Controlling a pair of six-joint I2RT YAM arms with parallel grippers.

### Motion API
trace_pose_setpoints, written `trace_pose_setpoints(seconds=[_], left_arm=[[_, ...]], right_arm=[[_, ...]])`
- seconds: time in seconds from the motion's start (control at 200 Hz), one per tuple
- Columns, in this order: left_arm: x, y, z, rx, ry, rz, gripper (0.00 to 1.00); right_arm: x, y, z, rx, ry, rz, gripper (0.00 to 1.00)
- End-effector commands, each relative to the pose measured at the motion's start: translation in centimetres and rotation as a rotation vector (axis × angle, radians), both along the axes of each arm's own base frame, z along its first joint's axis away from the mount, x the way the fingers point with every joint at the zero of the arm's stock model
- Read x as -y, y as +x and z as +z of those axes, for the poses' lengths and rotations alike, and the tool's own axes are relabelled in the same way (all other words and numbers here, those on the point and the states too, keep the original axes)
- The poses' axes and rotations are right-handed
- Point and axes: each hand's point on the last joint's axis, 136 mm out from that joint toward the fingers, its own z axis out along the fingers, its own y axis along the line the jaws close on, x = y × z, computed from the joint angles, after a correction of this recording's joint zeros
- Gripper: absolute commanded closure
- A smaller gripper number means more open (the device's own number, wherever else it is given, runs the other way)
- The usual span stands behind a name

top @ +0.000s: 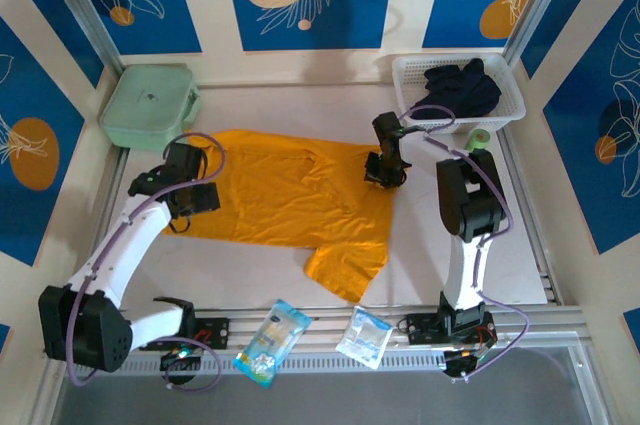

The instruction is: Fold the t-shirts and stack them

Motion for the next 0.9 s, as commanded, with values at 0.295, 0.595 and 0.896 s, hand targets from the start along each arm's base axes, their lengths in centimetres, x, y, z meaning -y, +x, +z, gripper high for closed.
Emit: trace_pose_setpoints(seconds=[0.295, 0.595, 0.896], left_arm=[[-3.0, 3.5, -6.1, -0.077, 0.108, 0.163, 0.34], [-2.7, 2.0, -10.5, -0.249, 0.064, 0.207, 0.41], [-1.8, -1.8, -11.2, -0.272, -0.037, 0.265, 0.41]], right_arm=[[1.4, 3.0, -1.0, 0.001, -0.009, 0.0, 0.95], [3.0, 5.3, -0.9, 0.009, -0.003, 0.009, 0.95], [3.5, 8.5, -0.9, 0.004, -0.016, 0.049, 0.95]])
